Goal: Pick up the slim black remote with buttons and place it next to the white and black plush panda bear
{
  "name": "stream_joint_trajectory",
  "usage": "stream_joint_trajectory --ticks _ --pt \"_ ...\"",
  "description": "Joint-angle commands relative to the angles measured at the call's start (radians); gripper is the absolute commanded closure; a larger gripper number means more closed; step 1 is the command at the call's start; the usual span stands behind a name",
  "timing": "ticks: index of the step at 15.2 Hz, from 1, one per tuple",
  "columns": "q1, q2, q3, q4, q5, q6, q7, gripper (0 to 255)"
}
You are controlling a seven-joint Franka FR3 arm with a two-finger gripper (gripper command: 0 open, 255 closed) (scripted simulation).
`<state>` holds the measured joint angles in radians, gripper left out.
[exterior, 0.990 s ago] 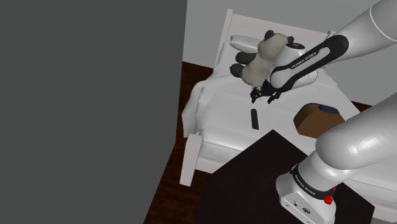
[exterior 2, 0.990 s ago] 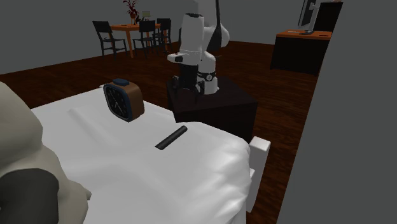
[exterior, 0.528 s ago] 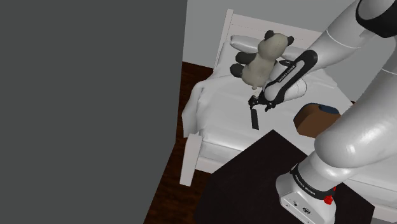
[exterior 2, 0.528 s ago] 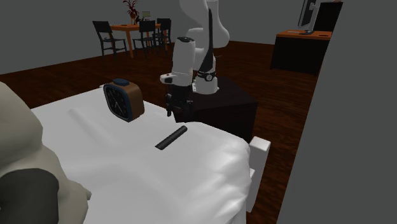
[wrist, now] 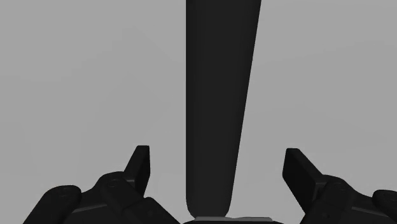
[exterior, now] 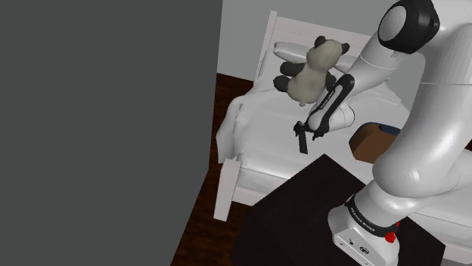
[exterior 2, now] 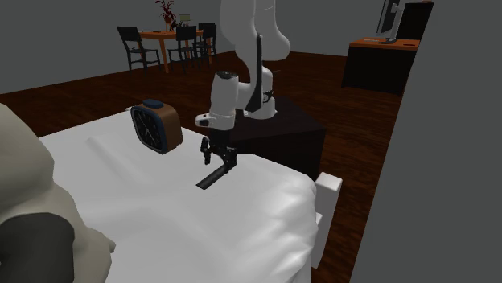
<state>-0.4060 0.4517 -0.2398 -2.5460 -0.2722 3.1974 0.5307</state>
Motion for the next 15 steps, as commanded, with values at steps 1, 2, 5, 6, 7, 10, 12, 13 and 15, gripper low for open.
stream_joint_trajectory --ticks 1,2,5,6,7,10,12,13,15 --pt "-0.008 0.039 0.006 0.019 0.002 0.021 0.001 0" --pt "-0.011 0.058 0.008 0.029 0.003 0.03 0.002 0" --pt "-0.016 0.086 0.012 0.044 0.005 0.044 0.002 0" --pt "-0.016 0.086 0.012 0.044 0.005 0.044 0.002 0" --pt "-0.016 0.086 0.012 0.044 0.005 0.044 0.002 0" --pt "-0.016 0.086 0.012 0.044 0.005 0.044 0.002 0" --pt "-0.016 0.086 0.012 0.044 0.005 0.044 0.002 255" --pt "-0.016 0.086 0.012 0.044 0.005 0.044 0.002 255" --pt "-0.017 0.087 0.014 0.047 0.005 0.041 0.002 255"
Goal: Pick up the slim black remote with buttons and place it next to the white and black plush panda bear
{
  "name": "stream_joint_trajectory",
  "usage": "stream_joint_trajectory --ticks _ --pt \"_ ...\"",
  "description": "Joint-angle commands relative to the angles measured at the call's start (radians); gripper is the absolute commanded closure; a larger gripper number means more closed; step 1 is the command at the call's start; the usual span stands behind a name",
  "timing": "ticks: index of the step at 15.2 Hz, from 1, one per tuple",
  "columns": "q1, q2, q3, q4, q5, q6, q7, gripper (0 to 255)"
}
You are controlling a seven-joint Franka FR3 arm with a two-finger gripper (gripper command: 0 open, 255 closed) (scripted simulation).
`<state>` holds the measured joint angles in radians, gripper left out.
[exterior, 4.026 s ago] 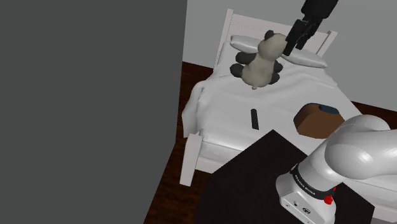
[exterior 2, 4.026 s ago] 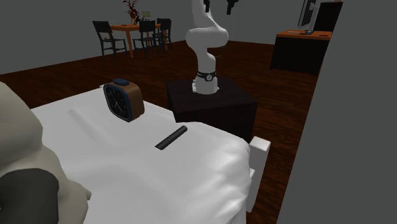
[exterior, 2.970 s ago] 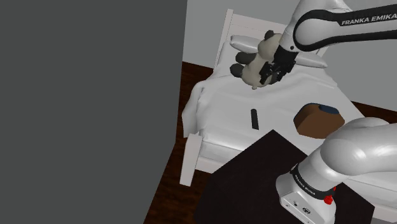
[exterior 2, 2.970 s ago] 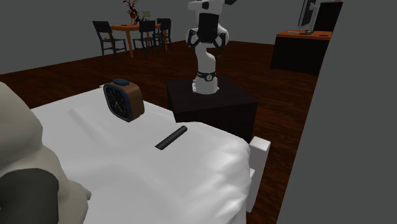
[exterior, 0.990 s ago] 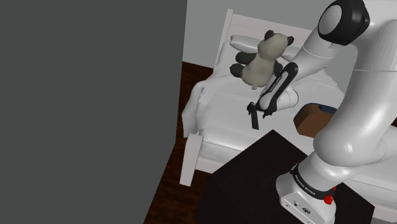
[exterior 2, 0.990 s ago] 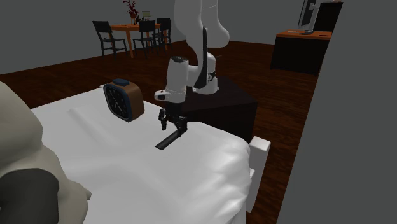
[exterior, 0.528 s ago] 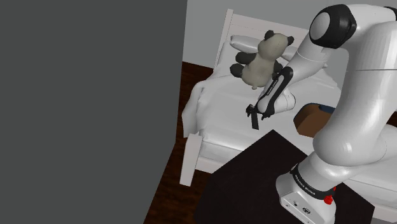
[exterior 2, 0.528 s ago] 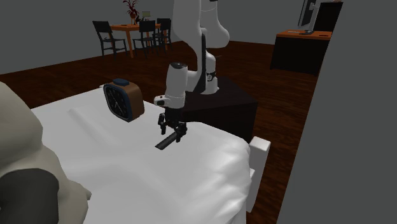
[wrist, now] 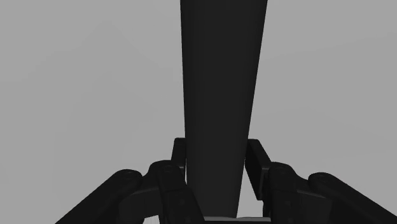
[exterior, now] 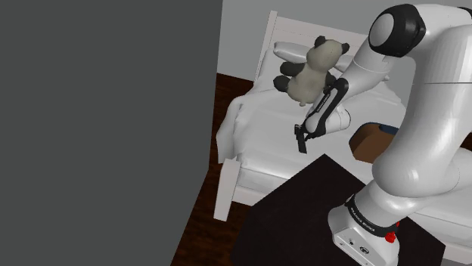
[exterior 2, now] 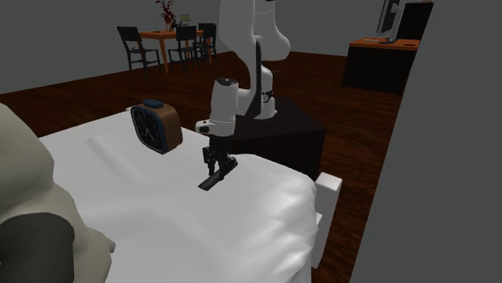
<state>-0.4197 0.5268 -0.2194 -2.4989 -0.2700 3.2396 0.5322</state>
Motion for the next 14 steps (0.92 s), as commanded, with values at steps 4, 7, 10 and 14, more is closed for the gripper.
stream_joint_trajectory --ticks 4,7,10,14 --pt "-0.007 0.008 -0.007 -0.004 0.001 0.0 -0.001 255" --pt "-0.003 -0.007 -0.009 -0.01 0.001 -0.009 0.0 255" --pt "-0.005 -0.059 -0.008 -0.028 -0.003 -0.044 -0.005 255" --pt "-0.009 -0.129 -0.006 -0.048 -0.007 -0.093 -0.012 255"
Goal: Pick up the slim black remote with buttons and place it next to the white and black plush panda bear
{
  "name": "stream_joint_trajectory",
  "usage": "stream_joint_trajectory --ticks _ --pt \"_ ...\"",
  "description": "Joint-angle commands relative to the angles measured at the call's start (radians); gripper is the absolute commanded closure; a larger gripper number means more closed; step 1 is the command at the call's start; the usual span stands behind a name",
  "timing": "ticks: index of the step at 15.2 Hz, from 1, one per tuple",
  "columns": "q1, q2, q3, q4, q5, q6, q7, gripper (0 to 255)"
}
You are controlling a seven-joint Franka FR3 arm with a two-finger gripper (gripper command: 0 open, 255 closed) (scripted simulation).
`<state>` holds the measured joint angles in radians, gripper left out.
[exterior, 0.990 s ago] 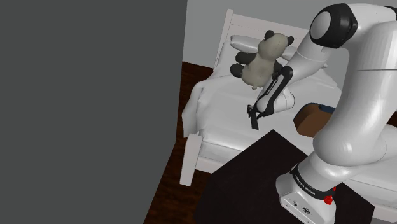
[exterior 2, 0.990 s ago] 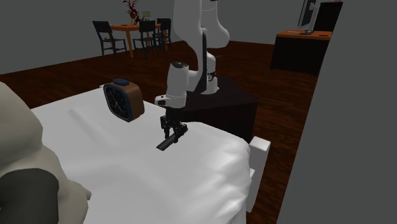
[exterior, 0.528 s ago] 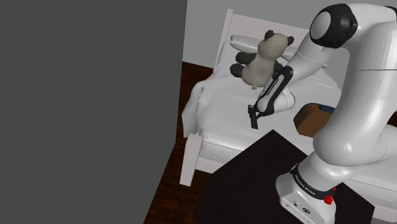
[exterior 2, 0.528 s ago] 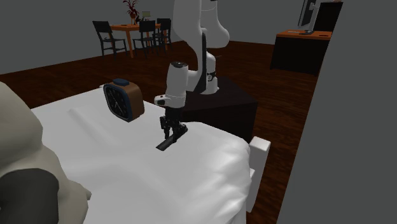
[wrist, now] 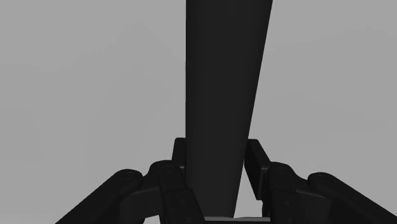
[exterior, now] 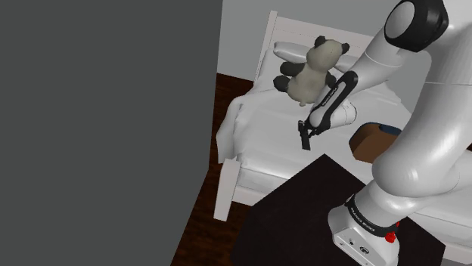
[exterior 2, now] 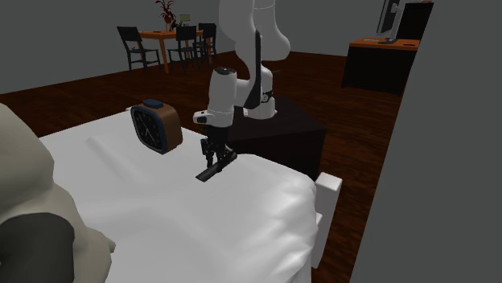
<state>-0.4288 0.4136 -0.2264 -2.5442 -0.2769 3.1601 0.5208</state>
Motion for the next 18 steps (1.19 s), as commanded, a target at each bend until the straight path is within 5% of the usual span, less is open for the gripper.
stream_joint_trajectory --ticks 1,18 --pt "-0.001 -0.033 0.002 -0.008 -0.001 -0.026 -0.003 255" --pt "-0.022 -0.315 0.028 -0.05 0.021 -0.265 -0.054 255"
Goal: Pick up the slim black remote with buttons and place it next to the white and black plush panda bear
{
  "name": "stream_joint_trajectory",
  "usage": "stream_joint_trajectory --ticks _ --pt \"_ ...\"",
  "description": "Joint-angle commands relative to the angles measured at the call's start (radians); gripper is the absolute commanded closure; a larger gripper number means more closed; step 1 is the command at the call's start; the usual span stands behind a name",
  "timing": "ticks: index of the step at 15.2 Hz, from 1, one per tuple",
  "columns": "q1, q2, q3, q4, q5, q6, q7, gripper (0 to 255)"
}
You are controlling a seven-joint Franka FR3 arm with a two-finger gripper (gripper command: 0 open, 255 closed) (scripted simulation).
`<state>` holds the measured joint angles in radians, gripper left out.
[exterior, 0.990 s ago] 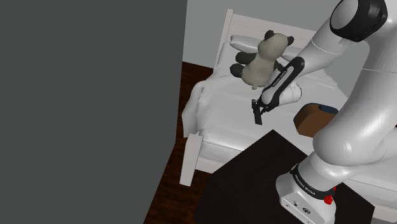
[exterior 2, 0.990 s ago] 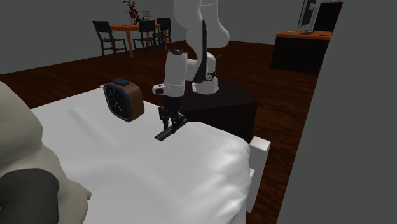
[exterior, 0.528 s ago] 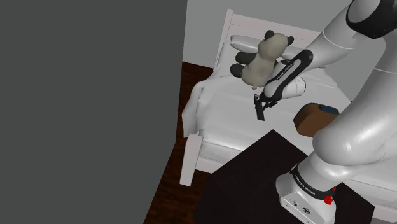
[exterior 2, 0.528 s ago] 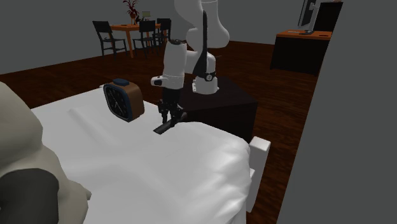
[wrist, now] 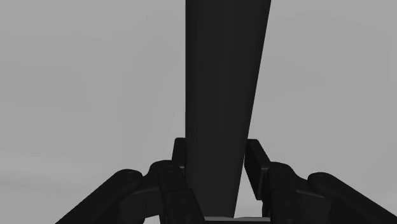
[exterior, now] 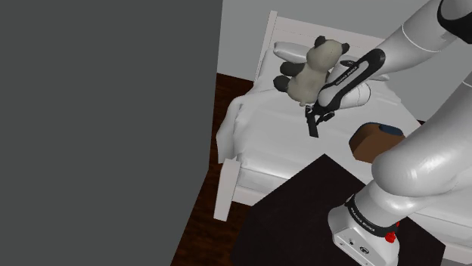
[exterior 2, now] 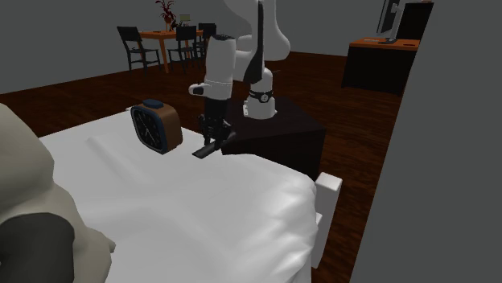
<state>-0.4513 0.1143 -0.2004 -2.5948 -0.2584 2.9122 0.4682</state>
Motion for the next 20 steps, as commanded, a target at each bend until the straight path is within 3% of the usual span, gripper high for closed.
stream_joint_trajectory --ticks 1,20 --pt "0.001 -0.031 0.002 0.001 0.004 -0.032 -0.005 255" --pt "0.01 -0.28 0.012 0.045 0.038 -0.325 -0.052 255"
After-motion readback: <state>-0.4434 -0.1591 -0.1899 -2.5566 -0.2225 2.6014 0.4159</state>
